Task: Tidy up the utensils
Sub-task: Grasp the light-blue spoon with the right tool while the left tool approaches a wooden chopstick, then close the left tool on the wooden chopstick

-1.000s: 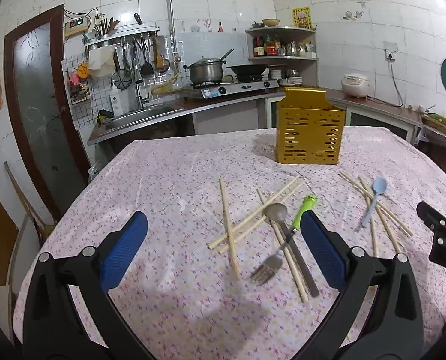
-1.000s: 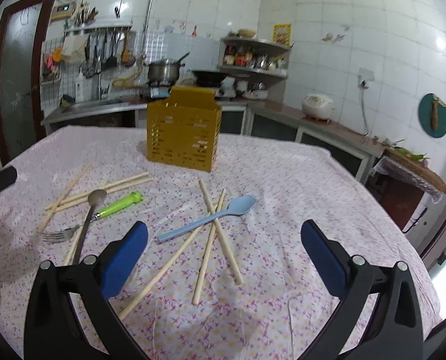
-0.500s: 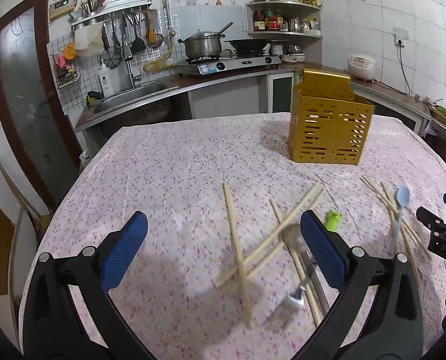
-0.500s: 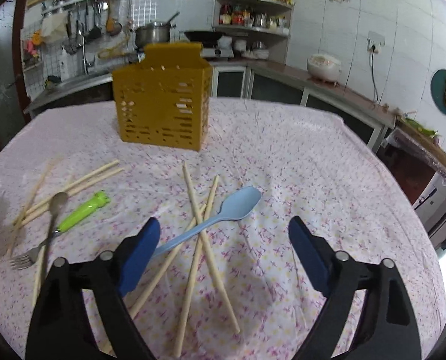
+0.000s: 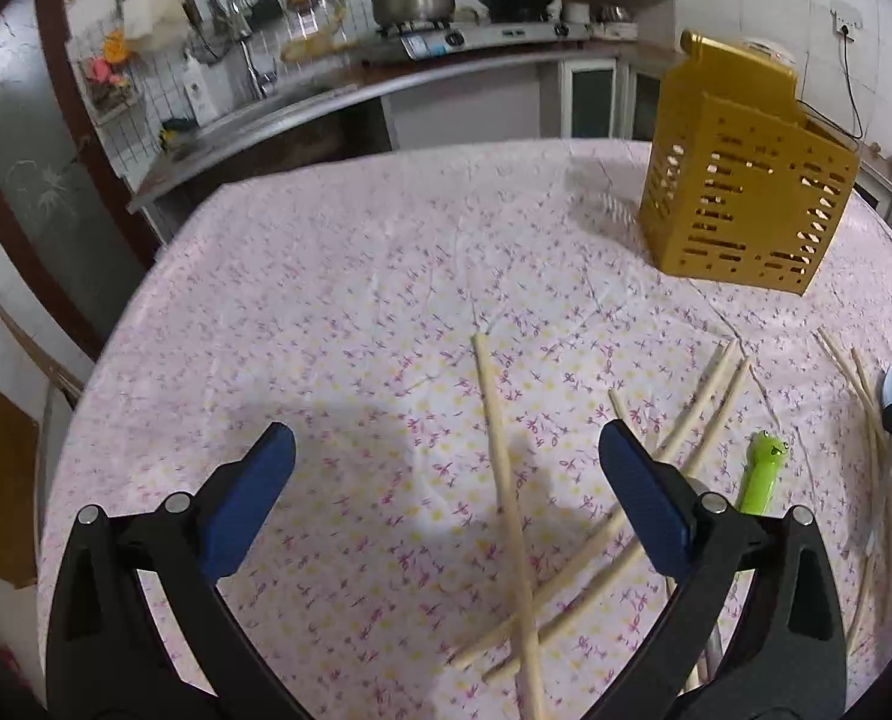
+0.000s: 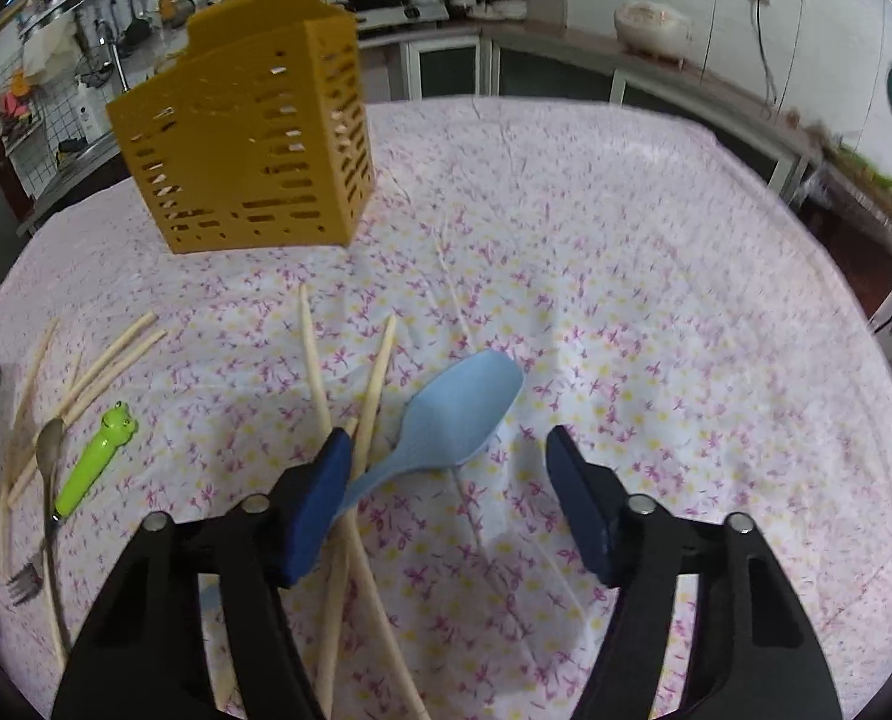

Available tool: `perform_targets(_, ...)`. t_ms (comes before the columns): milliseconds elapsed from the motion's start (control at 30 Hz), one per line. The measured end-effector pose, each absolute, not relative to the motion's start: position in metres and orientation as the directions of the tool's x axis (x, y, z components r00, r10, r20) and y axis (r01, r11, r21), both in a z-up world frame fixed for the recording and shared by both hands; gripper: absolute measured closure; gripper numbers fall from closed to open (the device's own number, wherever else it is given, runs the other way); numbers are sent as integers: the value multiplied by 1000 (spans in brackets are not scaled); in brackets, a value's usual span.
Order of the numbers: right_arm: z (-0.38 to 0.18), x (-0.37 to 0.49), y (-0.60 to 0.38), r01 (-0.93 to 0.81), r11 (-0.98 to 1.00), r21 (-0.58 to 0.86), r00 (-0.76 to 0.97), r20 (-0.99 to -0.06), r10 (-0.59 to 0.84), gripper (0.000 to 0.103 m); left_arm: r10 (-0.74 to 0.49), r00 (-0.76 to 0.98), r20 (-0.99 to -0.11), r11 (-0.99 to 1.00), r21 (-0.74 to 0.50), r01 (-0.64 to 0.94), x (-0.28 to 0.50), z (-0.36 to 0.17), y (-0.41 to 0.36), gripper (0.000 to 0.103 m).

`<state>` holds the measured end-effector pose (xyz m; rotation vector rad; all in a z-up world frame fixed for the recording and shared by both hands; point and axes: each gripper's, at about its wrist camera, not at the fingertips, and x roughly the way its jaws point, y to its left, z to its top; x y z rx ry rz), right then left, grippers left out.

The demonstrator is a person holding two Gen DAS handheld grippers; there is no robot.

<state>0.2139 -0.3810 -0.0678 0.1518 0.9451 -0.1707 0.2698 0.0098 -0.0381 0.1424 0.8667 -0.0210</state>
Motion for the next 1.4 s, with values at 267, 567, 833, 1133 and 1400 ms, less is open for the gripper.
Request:
perform_targets(267, -72, 225, -391, 208, 975, 74, 551, -833, -54, 43, -59, 503, -862, 997, -26, 71, 301, -60, 19, 28)
perform_targets(567, -74, 243, -398, 191, 972, 137, 528, -849, 16, 64, -44, 431, -901, 998, -18, 64, 321, -80, 13, 41)
perform_targets(833, -77, 255, -408, 191, 966, 174, 523, -851, 50, 65, -32, 415, -909, 999, -12, 52, 338, -81, 8, 50)
perform_targets(1133, -77, 267, -411, 158, 975, 157, 488, -871, 61, 66, -26, 403, -915, 998, -2, 60, 355, -74, 2, 68)
perform_targets(1400, -75, 261, -410, 148, 978, 149, 504, -862, 55, 68, -20, 410, -912, 999, 0, 50, 357, -71, 4, 91)
